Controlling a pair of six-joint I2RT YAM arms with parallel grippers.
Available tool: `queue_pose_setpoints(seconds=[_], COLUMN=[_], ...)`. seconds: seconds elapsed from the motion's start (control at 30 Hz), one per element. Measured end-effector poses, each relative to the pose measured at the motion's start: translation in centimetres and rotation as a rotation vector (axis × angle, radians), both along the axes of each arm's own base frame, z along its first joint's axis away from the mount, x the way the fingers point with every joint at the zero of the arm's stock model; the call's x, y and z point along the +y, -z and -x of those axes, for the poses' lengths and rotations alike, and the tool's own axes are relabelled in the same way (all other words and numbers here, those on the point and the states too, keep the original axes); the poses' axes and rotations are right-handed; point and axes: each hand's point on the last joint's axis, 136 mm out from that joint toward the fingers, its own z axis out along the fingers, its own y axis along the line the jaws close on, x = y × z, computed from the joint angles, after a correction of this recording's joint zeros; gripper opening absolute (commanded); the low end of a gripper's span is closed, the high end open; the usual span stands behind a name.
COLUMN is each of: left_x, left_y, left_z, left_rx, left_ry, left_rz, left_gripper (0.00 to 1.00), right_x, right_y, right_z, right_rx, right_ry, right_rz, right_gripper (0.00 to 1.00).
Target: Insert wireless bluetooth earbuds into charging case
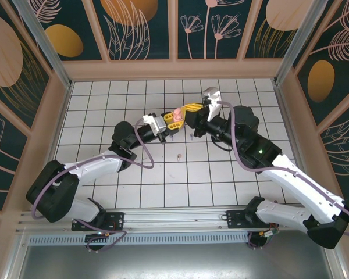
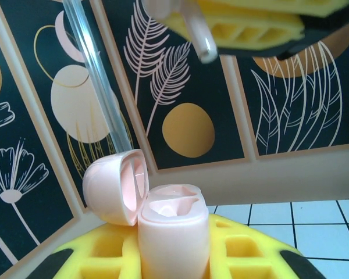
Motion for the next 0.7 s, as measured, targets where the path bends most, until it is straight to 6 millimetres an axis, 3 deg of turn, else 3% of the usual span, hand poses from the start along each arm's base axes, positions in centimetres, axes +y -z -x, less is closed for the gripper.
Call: queue_pose_setpoints(seconds=[0.4,0.7], left_x=[-0.1,-0.2], left_y=[0.1,0.1], left_z=[-0.1,0.1], left_rx=[0.005,0.011], left_ry=[0.004,0.014], left_rz=[-0.001,-0.001], left_gripper=[0.0,0.0], right_x=[0.6,0.7], right_y=[0.6,2.6], right_z=[0.6,0.7], right_rx=[-0.011,0.004], right_ry=[-0.048,-0.055], right_rz=[-0.015,0.003], right_gripper=[0.13,0.12])
